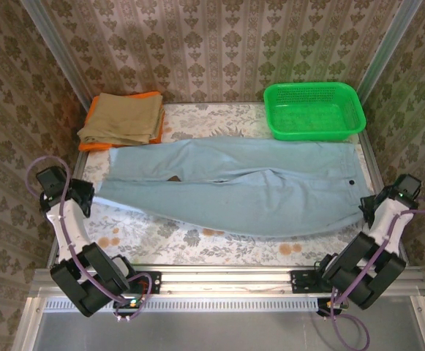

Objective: Fold and stack the trousers

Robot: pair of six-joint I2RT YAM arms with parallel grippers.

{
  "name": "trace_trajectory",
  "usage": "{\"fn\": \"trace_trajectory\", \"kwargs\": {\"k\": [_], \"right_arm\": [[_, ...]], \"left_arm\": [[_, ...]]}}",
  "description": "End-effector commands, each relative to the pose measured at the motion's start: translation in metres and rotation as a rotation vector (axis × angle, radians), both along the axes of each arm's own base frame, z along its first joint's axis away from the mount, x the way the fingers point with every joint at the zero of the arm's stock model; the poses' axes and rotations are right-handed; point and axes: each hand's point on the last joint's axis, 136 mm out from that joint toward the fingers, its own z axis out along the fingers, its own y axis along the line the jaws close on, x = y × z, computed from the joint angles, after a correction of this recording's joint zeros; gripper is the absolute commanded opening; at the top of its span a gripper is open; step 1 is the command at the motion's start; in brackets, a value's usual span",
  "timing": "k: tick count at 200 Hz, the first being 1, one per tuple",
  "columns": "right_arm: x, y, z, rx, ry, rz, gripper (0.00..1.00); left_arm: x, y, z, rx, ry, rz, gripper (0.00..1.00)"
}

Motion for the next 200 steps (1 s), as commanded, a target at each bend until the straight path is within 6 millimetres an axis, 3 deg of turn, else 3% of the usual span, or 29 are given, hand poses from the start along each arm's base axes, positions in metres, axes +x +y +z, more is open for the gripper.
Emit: {"fn": "trace_trajectory", "kwargs": {"k": [1,13,50,91,115,148,200], "right_arm": [[0.029,0.012,0.04,0.005,-0.17,0.021,0.0],[0.04,0.015,0.056,-0.01,-0.213,0.047,0.0],[0.05,0.014,0.113,-0.082,-0.331,0.079,0.0],[0.071,0.032,0.154,-0.022,-0.504,0.14,0.0],[0.062,0.044,0.178,-0.055,-0.531,0.18,0.0],[0.054,0.063,0.197,-0.061,-0.61,0.213,0.0],[0.046,0.069,0.233,-0.129,-0.629,0.266,0.0]], "left_arm": [[0.009,-0.001,0.038,0.023,-0.085,-0.001,0.0],[0.009,0.0,0.046,0.023,-0.097,0.006,0.0],[0.001,0.003,0.089,0.072,-0.143,0.025,0.0],[-0.011,-0.005,0.116,0.071,-0.199,0.031,0.0],[-0.026,-0.009,0.141,0.109,-0.222,0.039,0.0],[-0.044,-0.025,0.159,0.115,-0.26,0.026,0.0],[-0.07,-0.049,0.181,0.137,-0.299,-0.008,0.0]]}}
